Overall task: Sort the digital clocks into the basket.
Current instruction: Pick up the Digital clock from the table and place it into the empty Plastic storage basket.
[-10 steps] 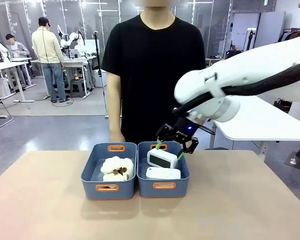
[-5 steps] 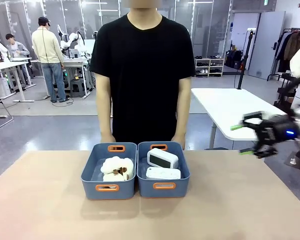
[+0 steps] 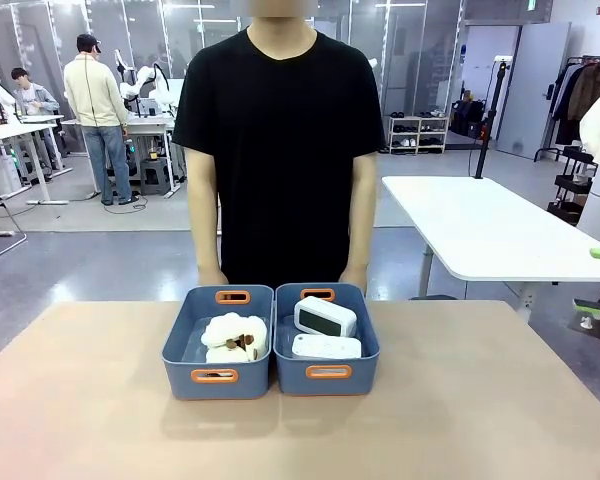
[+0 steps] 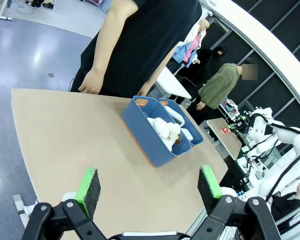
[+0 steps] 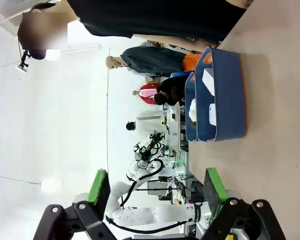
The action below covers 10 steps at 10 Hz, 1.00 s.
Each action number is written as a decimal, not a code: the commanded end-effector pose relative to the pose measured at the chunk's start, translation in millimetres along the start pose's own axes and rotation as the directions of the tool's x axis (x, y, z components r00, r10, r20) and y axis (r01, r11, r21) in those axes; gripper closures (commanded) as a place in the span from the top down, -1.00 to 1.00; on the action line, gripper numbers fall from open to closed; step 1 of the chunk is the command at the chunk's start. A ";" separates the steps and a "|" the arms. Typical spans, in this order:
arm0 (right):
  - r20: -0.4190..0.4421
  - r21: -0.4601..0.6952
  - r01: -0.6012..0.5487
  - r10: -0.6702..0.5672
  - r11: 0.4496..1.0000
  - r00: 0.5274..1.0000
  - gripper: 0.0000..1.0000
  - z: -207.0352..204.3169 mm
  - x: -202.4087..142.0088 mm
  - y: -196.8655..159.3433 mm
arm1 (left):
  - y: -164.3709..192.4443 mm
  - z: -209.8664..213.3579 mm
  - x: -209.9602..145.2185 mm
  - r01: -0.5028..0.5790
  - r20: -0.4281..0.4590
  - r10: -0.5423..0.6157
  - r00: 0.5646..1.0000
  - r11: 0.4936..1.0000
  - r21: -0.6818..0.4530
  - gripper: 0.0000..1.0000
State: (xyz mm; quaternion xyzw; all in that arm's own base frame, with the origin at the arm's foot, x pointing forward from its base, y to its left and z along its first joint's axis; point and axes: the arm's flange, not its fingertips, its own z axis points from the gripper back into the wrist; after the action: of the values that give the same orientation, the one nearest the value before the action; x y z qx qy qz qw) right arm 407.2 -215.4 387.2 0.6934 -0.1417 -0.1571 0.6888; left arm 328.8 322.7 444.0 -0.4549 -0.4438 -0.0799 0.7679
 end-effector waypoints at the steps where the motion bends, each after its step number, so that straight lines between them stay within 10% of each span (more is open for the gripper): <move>1: 0.023 -0.063 0.056 -0.055 0.996 0.998 0.93 -19.0 -1.8 13.1 | -3.3 2.6 -1.6 0.002 -0.015 -0.002 1.000 1.000 -0.010 1.00; 10: 0.023 -0.063 0.056 -0.055 0.996 0.998 0.93 -19.0 -1.8 13.1 | -3.3 2.6 -1.6 0.002 -0.015 -0.002 1.000 1.000 -0.010 1.00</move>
State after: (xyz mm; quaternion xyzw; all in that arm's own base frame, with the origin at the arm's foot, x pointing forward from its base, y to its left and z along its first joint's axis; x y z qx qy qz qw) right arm 416.2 -201.5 397.2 0.6776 -0.1300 -0.1752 0.7024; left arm 328.6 322.9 444.0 -0.4548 -0.4439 -0.0797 0.7679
